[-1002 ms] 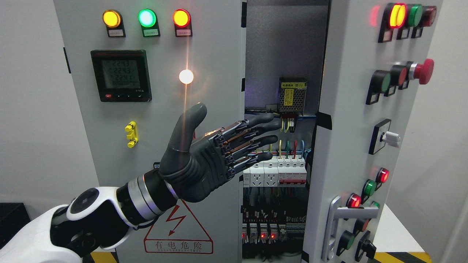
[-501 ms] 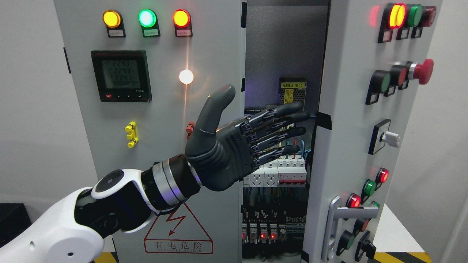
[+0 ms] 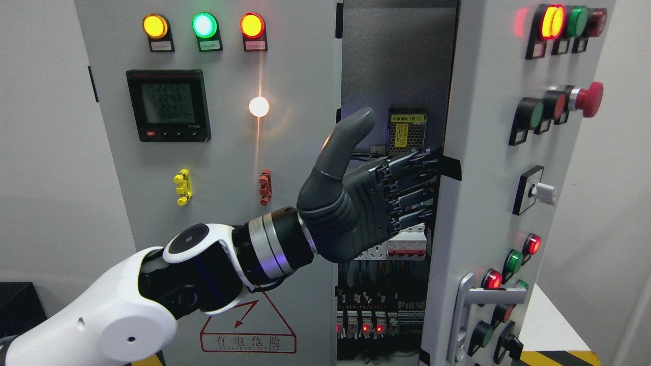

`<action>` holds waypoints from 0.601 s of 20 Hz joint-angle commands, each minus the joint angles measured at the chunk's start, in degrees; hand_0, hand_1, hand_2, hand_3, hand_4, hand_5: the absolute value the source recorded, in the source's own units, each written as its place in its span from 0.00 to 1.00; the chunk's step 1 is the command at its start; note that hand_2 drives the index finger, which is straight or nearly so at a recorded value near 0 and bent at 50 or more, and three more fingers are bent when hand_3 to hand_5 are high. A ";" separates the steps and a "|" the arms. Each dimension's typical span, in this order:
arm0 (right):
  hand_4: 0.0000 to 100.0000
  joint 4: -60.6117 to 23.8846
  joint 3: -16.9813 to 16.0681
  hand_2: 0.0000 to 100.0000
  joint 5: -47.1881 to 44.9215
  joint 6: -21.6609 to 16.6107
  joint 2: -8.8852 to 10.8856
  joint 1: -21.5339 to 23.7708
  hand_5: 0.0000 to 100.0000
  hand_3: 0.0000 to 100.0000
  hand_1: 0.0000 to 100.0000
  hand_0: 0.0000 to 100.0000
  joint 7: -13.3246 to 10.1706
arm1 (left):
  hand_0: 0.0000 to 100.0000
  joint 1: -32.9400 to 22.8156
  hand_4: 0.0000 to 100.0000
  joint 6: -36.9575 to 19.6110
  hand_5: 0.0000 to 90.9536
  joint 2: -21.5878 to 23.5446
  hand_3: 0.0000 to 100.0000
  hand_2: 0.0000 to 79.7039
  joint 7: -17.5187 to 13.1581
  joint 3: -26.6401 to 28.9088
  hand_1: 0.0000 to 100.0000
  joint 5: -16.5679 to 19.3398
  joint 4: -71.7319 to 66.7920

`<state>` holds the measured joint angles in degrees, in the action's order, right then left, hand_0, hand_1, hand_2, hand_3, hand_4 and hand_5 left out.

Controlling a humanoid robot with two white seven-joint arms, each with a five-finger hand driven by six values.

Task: Open door with both hands
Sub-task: 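Raise the left hand toward the inner edge of the open cabinet door, then push the door edge with the left hand, swinging it away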

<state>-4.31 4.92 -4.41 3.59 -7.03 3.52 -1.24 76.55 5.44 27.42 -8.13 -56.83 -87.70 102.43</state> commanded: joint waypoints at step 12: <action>0.00 0.00 0.00 0.00 0.01 0.01 0.00 0.00 0.00 0.00 0.00 0.00 0.01 | 0.00 1.67 0.00 -0.08 0.00 -5.97 0.00 0.00 -0.04 -3.63 0.00 -2.03 -1.18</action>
<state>-4.31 4.92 -4.40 3.59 -7.03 3.52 -1.24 77.73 5.46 24.42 -7.92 -58.16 -89.34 101.64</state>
